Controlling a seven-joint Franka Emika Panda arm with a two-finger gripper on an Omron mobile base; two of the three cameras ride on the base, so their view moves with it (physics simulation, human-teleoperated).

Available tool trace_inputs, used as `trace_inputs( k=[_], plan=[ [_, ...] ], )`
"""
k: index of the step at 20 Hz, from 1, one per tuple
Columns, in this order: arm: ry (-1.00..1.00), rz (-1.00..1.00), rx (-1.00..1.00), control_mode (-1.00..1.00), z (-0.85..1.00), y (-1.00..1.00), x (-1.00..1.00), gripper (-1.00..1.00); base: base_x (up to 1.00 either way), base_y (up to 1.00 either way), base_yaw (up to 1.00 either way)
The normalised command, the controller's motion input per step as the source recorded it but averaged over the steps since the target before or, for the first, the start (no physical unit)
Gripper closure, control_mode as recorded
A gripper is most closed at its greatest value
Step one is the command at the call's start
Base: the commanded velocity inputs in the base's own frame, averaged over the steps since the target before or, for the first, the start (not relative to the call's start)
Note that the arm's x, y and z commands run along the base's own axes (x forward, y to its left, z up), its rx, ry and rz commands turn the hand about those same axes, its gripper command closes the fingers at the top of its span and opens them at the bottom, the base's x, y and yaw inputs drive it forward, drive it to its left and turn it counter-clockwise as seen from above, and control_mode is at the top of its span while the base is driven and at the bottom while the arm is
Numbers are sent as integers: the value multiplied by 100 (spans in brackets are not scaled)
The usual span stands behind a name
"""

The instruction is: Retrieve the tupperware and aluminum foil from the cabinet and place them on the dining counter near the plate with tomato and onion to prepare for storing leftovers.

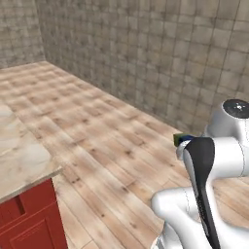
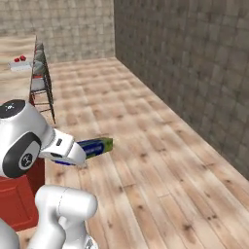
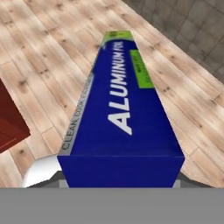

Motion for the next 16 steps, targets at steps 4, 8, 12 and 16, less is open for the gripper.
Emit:
trace_inputs(
  k=[4,8,12,16],
  plan=[
    [0,0,0,100,0,0,0,100,100,-37,57],
    [0,0,0,100,0,0,0,100,100,-35,59],
    [0,0,0,100,0,0,0,100,100,-54,52],
    [0,0,0,100,0,0,0,100,100,-80,42]
  ],
)
